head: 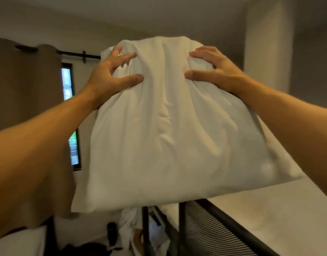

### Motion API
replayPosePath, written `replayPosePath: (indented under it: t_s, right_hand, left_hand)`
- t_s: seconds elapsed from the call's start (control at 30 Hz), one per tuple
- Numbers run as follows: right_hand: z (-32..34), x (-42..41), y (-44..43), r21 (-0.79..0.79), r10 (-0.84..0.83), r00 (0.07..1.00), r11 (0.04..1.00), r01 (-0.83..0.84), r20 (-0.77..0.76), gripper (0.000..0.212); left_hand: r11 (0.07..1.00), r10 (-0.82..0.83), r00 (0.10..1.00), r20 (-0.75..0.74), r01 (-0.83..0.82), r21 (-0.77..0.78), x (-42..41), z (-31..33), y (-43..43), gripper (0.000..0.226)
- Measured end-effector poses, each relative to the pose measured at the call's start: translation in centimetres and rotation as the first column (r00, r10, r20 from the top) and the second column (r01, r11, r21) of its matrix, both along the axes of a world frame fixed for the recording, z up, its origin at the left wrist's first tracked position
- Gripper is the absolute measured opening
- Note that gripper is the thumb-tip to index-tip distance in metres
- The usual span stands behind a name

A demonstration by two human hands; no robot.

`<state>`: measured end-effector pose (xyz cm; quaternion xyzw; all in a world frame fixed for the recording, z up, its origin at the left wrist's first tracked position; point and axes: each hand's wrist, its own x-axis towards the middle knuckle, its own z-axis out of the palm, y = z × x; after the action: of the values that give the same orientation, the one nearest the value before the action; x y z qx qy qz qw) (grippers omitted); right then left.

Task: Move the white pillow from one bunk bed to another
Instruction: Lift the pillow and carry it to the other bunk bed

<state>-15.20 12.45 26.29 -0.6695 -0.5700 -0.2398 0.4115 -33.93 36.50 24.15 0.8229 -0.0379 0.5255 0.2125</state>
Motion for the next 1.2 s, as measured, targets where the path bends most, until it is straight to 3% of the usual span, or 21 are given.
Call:
replayPosePath:
  t_s: [0.17, 0.47, 0.67, 0.87, 1.2]
  right_hand:
    - [-2.6, -3.5, 8.2, -0.099, 0.177, 0.983, 0.978, -0.181, -0.057, 0.070]
    - [-9.5, -10.9, 20.7, -0.193, 0.379, 0.907, 0.891, -0.411, -0.182, 0.072]
    - [-15.1, -14.7, 27.4, -0.239, 0.381, 0.890, 0.867, -0.438, -0.250, 0.085]
    - [-19.7, -16.7, 32.1, -0.231, 0.353, 0.890, 0.876, -0.422, -0.288, 0.079]
    - [-20.8, -17.1, 35.8, -0.239, 0.306, 0.915, 0.898, -0.369, -0.263, 0.075]
  left_hand:
    - [0.973, 0.226, 0.973, -0.056, -0.228, -0.045, -7.6, -3.1, 3.9, 0.065]
    - [0.885, 0.419, 0.892, -0.170, -0.443, -0.141, -18.7, -10.3, 10.9, 0.068]
    - [0.872, 0.428, 0.867, -0.257, -0.471, -0.137, -23.5, -15.2, 16.8, 0.069]
    - [0.878, 0.378, 0.859, -0.347, -0.451, -0.159, -25.4, -18.8, 22.3, 0.072]
    - [0.899, 0.329, 0.884, -0.332, -0.401, -0.177, -25.0, -20.7, 27.4, 0.071]
